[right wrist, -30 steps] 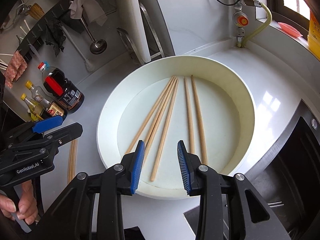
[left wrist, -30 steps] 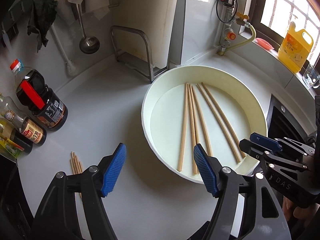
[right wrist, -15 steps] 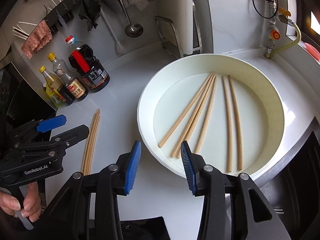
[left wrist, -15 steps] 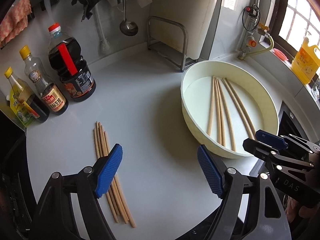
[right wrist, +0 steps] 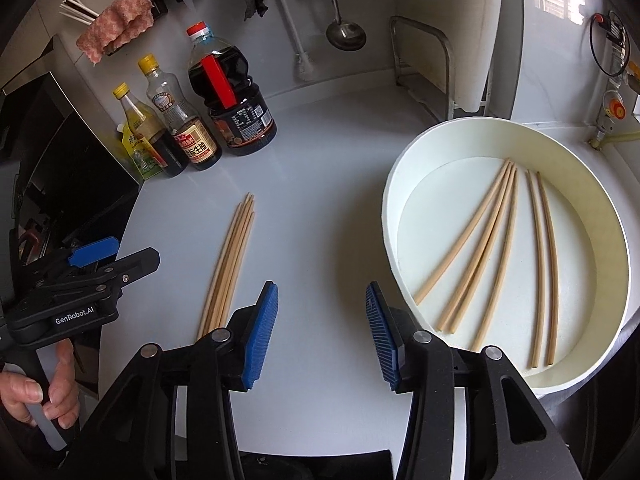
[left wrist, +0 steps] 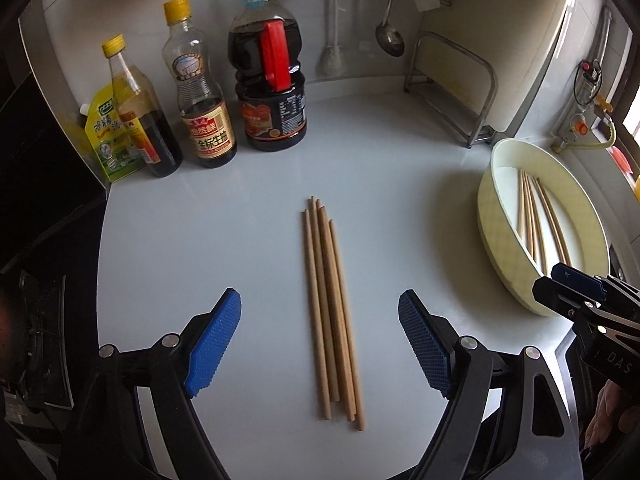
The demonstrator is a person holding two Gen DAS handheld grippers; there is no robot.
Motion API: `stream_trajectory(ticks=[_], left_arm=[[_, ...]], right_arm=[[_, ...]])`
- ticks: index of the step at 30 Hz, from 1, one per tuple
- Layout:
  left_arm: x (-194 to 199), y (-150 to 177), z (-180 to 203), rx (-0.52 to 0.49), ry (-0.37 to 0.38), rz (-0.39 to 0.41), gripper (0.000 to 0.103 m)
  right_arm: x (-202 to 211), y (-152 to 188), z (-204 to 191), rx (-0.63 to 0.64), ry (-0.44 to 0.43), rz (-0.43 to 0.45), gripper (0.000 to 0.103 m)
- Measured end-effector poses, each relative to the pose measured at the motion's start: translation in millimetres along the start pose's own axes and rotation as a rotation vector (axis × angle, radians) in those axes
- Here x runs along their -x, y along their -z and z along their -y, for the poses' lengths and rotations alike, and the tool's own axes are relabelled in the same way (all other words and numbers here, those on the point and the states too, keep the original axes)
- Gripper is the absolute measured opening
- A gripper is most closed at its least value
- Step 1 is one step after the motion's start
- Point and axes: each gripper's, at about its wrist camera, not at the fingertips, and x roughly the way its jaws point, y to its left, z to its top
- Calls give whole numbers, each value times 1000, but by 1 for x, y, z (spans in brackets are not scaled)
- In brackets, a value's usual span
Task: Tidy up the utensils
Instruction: 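Move both open tools back to the remaining chopsticks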
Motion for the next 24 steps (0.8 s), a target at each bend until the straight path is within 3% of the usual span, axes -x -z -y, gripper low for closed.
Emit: stream_trajectory(ticks=[11,24], left_arm=[[-24,29,-54,57,-25,-58,80],[-53,41,-76,25,-14,-83,80]], right_arm=[[-38,3,-49,57,7,-66,52],[-92,25,-78,34,17,-137,54]])
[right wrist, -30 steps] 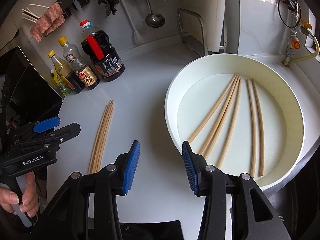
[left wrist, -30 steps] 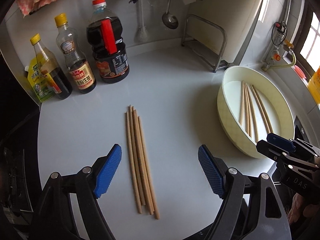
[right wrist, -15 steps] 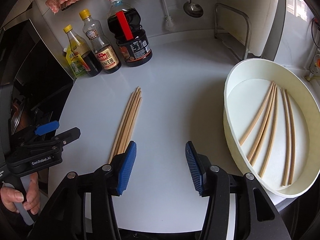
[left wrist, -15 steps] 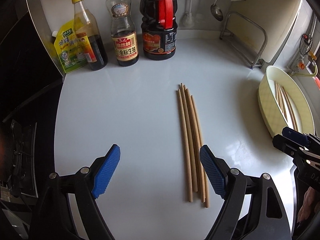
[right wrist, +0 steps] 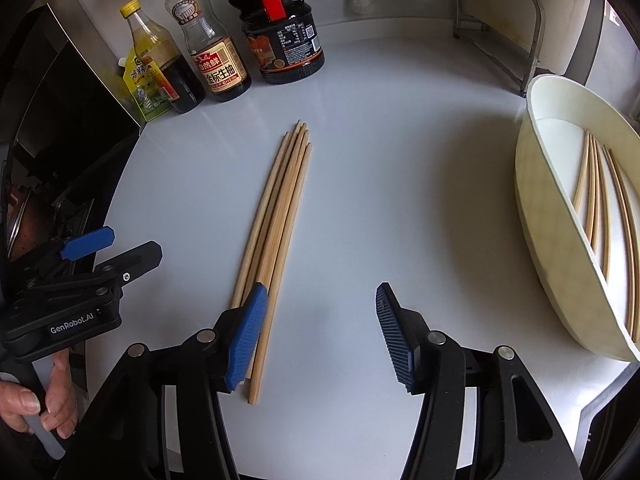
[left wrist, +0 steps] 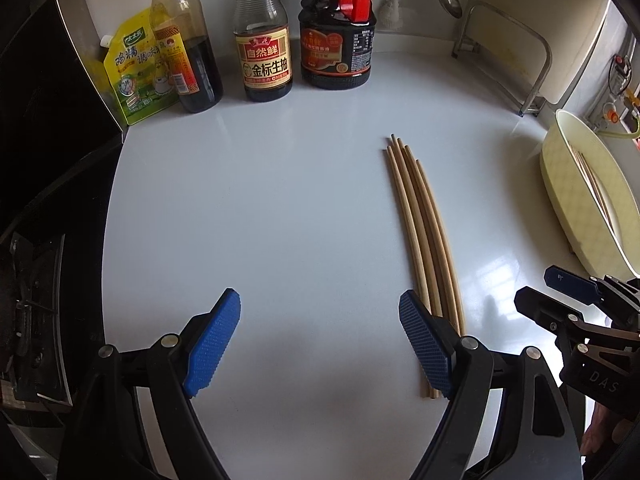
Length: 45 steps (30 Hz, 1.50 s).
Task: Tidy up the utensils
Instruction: 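Move both open tools back to the remaining chopsticks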
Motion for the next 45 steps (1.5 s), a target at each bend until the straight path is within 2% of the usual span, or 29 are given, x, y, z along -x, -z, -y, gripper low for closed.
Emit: stream_trajectory(ticks=[10,25,36,45], left_arm=[[-15,2,-4,-42,25,-6,80],[-31,5,-9,-31,47,-33,80],[-38,2,8,-49,63,-41,80],[-46,-2,26,-74,76,-38,80]], right_arm=[[-27,2,-15,-5,43,6,54],[-45,1,-24,24,108,-29,54],[-48,3,-18,46,133,-33,55],[-45,2,3,30,173,-17,55]])
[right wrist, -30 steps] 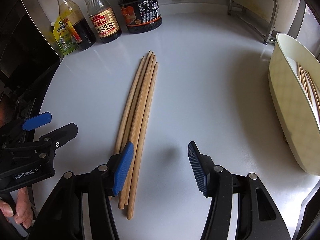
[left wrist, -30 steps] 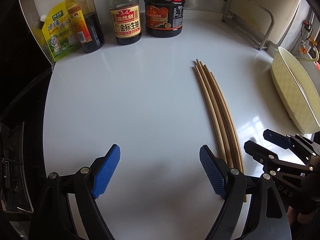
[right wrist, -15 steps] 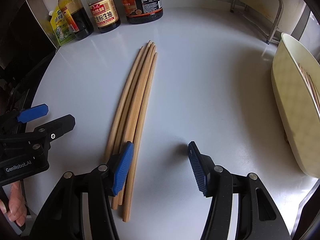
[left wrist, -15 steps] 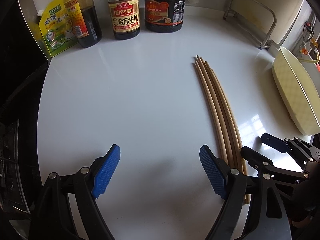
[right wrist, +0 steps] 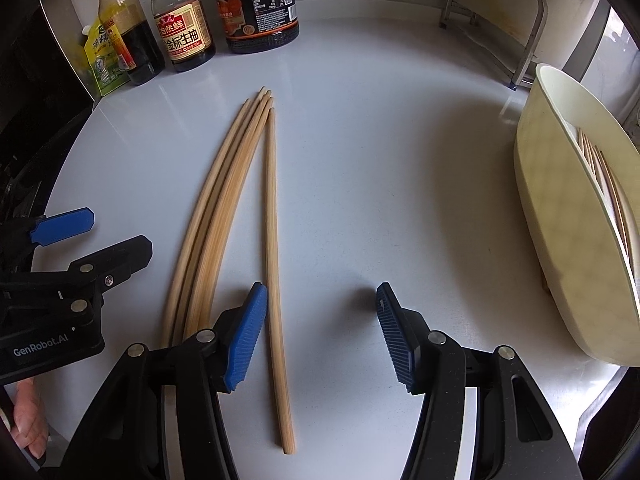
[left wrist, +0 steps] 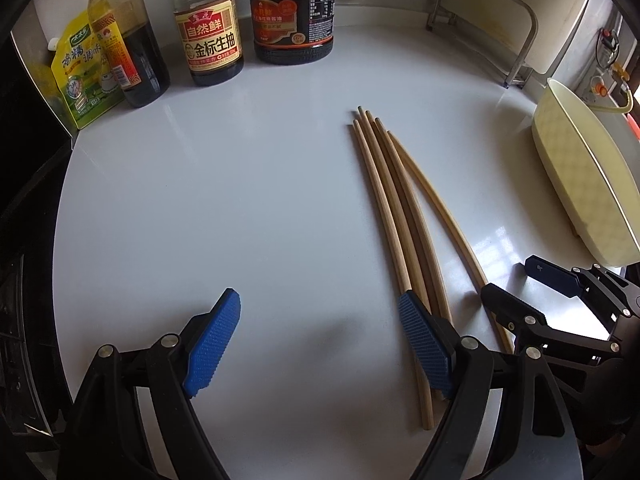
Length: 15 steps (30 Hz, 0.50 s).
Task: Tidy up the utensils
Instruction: 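Move both open tools back to the remaining chopsticks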
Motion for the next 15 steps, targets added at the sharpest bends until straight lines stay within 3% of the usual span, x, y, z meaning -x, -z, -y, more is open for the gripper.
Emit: stream_trajectory(ticks=[15], left_arm=[[-20,-3,16,-30,-16,-12,82]], right_arm=[[1,-2,16,-16,24,12,55]])
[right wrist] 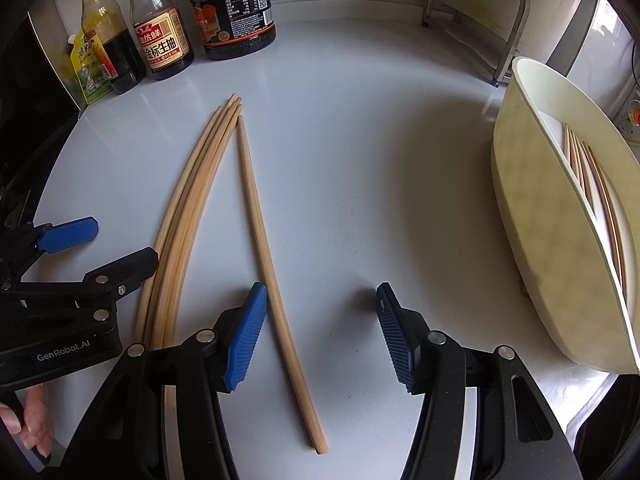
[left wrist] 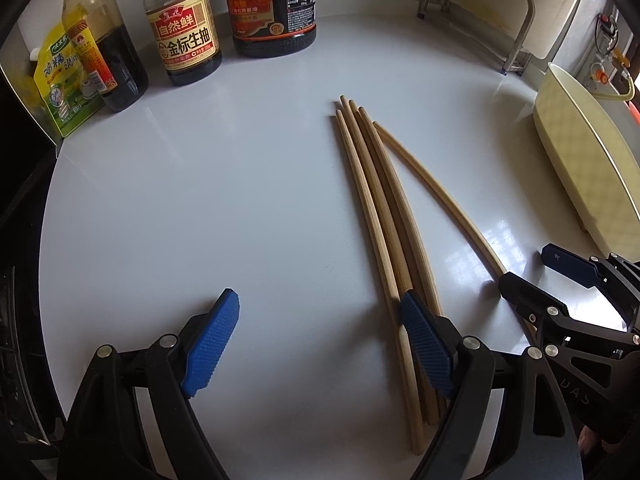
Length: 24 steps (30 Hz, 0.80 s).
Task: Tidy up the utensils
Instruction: 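Move both open tools back to the remaining chopsticks, then close the left tool on one chopstick while the right tool grasps another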
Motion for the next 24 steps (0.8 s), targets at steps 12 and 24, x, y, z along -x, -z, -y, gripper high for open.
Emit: stream_trajectory(ticks=[12,24], left_arm=[[-10,-6,-10,33,-25,0,84],[-4,-14,2,-25,17,27,8]], right_arm=[[-2,-2,-11,41,13,21,54],[-2,-10,-26,135,-26,39,17]])
